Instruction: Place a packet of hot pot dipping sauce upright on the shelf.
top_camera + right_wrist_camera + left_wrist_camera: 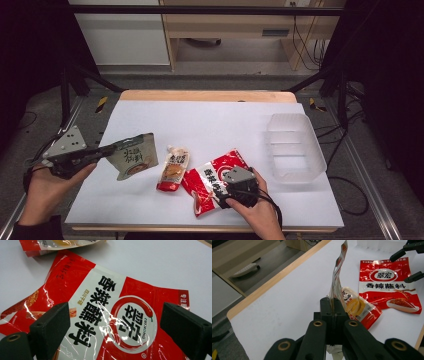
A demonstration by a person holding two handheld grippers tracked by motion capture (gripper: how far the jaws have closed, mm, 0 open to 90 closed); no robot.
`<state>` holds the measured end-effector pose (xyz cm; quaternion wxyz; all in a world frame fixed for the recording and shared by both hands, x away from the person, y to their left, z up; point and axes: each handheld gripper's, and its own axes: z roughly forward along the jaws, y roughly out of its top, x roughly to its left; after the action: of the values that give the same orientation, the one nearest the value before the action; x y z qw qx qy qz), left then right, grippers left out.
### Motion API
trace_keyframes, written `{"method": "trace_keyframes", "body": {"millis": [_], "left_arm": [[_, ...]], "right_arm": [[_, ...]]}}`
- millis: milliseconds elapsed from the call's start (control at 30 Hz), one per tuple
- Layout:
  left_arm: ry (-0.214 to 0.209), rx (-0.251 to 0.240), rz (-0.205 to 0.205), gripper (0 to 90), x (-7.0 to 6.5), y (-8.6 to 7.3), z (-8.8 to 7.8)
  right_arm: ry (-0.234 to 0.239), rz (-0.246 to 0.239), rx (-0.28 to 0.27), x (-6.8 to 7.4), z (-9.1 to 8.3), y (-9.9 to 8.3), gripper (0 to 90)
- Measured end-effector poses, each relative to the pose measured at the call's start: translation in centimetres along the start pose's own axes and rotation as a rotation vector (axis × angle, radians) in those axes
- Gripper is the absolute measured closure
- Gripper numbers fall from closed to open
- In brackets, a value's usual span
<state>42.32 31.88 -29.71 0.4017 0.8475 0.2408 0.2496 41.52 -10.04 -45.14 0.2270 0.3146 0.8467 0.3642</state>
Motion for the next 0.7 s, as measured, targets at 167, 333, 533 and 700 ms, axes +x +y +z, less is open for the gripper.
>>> {"method": "trace_keyframes", "body": {"millis": [167,333,533,700], "left_arm": [[-0.021,-0.002,0.015,90.0,-0.1,1.8,0.5],[-0.038,0.000,0.048,90.0,-0.3,3.7,1.5],[-0.066,0.009,0.092,90.0,-1.2,5.5,2.8],[-0.098,0.023,0.128,90.0,-1.9,6.8,4.1]], "right_arm": [[0.030,0.021,-0.019,-0.3,-0.5,0.5,9.3],[0.051,-0.010,-0.023,-0.9,-1.8,1.9,8.3],[0.060,-0.071,-0.022,-1.6,-4.0,4.7,9.5],[0.084,-0.164,0.026,-2.2,-5.4,7.7,15.1]]}}
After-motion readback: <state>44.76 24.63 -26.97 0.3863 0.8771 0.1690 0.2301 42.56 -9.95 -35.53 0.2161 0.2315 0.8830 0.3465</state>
